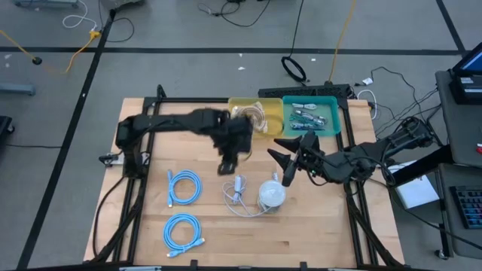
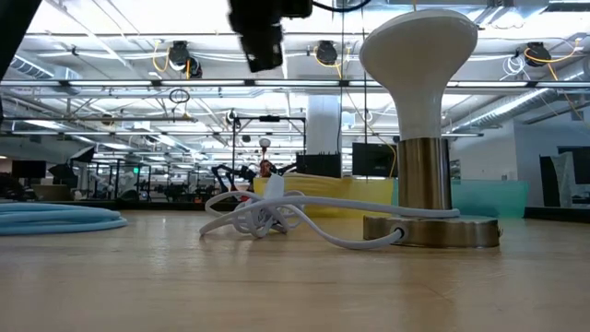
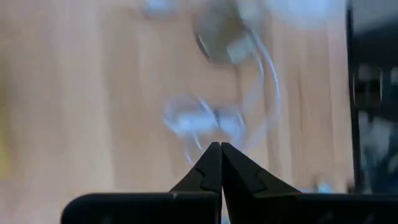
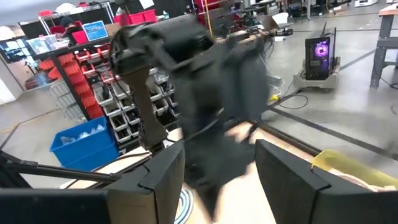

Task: Pick & Place USB Port
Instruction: Put the top blue HDMI cable into the yellow bin

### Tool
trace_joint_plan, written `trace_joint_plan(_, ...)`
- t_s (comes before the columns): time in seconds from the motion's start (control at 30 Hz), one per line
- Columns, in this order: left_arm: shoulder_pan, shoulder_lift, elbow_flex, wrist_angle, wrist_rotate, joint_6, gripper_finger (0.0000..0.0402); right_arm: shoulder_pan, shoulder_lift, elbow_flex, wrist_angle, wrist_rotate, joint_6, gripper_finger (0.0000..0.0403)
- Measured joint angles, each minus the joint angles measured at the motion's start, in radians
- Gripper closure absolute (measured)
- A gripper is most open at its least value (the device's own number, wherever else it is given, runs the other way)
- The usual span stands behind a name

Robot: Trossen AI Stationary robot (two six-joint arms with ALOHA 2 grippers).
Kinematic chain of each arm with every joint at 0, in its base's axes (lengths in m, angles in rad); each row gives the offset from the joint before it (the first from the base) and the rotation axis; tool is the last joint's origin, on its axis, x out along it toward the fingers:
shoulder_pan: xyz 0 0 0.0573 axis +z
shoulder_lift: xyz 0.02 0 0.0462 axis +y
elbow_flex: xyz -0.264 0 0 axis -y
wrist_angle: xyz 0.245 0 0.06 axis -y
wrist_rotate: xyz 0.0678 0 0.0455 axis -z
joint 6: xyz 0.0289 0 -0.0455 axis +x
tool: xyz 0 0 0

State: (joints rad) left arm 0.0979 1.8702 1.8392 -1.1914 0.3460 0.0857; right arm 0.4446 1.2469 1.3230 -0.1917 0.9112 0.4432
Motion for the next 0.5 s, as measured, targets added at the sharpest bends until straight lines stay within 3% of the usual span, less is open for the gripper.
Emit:
trace_joint_plan(0.13,-0.076,-0.012,-0.052,-0.122,-0.043,0.011,0.04,0.0,0.0,0.0,0.0,0.0,-0.003,0.0213)
trace_joint_plan(0.23,-0.113,-0.067,-0.165,-0.129,-0.069,-0.036,0.04,0.0,0.0,0.0,0.0,-0.002,-0.003,0.0213)
trace_joint_plan(0.37,-0.145,-0.225,-0.4,-0.034,-0.125,-0.201,0.04,0.0,0.0,0.0,0.0,-0.025,-0.003,0.0213)
trace_joint_plan(0.5,-0.16,-0.445,-0.663,0.093,-0.312,-0.437,0.04,0.0,0.0,0.0,-0.002,-0.051,-0.003,0.0213)
